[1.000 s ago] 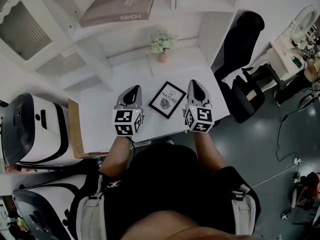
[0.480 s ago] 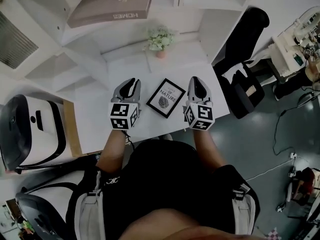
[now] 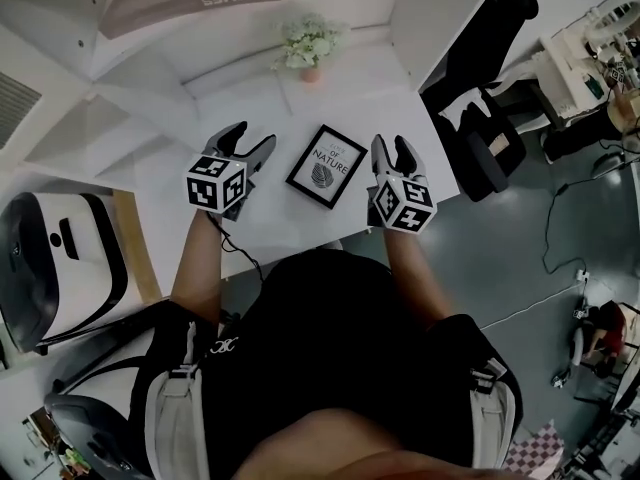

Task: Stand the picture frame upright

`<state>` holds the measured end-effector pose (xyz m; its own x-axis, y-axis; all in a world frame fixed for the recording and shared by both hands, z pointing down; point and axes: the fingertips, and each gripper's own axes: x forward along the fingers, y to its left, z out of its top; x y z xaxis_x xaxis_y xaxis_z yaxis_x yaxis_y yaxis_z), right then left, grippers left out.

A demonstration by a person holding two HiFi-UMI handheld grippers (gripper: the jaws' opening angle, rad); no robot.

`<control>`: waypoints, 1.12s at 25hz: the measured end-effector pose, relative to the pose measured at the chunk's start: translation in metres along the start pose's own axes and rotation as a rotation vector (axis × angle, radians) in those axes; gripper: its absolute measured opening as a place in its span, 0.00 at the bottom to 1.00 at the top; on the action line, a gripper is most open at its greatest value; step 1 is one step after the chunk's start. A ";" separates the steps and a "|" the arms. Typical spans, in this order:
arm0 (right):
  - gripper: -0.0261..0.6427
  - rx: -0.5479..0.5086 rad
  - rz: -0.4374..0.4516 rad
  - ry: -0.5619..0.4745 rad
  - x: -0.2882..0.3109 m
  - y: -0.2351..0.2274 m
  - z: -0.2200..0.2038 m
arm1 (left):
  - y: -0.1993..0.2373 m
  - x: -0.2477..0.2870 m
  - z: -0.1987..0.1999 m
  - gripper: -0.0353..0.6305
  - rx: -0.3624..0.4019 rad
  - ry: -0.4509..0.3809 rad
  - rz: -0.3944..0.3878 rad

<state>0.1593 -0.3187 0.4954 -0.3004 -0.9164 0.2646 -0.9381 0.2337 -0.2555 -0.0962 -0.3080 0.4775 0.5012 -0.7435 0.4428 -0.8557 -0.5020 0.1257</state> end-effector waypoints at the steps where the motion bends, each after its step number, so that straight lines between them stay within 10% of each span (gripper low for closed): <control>1: 0.30 0.011 -0.008 0.017 0.001 -0.002 -0.007 | 0.003 0.004 -0.004 0.48 -0.009 0.018 -0.021; 28: 0.30 0.121 -0.081 0.501 0.047 -0.009 -0.195 | 0.038 0.105 -0.125 0.48 -0.280 0.353 -0.337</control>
<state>0.1201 -0.3004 0.6913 -0.3014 -0.6550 0.6929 -0.9440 0.1025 -0.3137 -0.0925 -0.3499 0.6398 0.7206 -0.3455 0.6012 -0.6813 -0.5140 0.5212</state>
